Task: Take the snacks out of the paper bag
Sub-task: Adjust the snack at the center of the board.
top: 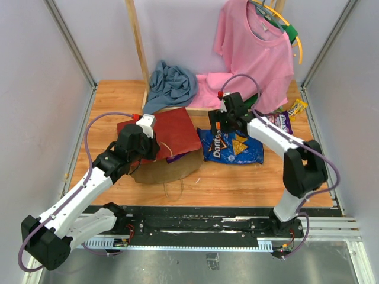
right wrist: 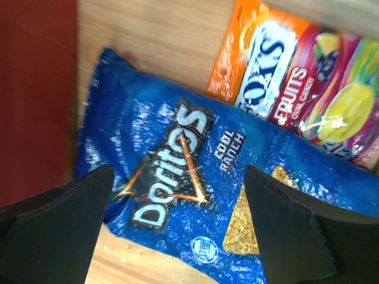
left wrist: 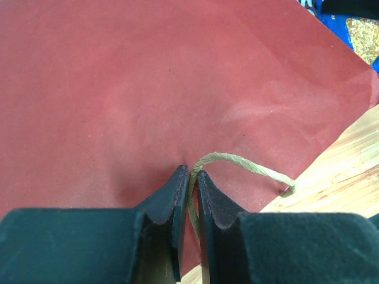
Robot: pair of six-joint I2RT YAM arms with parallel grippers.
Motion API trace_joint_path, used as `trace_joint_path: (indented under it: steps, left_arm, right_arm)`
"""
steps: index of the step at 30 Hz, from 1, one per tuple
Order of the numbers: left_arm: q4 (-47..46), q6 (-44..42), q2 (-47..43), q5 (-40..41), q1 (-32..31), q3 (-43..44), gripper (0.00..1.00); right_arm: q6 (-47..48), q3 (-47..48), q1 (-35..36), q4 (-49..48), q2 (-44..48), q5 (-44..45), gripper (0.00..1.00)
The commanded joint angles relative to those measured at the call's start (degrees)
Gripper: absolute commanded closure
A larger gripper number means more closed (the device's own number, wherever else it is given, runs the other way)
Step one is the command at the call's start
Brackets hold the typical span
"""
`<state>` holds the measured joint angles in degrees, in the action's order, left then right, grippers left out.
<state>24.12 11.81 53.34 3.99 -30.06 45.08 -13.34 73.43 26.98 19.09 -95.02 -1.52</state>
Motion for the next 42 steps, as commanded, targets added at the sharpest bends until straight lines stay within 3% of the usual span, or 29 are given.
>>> trace_joint_path:
  steps: [1, 11, 31, 42]
  left_arm:
    - [-0.31, -0.21, -0.08, -0.04, 0.45, 0.03, 0.83]
    - [-0.41, -0.3, 0.27, -0.63, 0.45, 0.03, 0.83]
    - [-0.49, -0.3, 0.44, -1.35, 0.45, 0.01, 0.83]
    - [-0.56, -0.31, 0.62, -1.64, 0.45, 0.1, 0.83]
  right_arm:
    - [2.01, 1.6, -0.86, 3.41, -5.89, 1.97, 0.07]
    - [0.66, -13.24, -3.15, -1.46, -4.61, 0.55, 0.07]
    - [-5.89, -33.99, -22.41, -1.2, 11.11, -7.04, 0.06]
    - [-6.46, -27.97, -32.47, -0.02, 9.81, -5.57, 0.04]
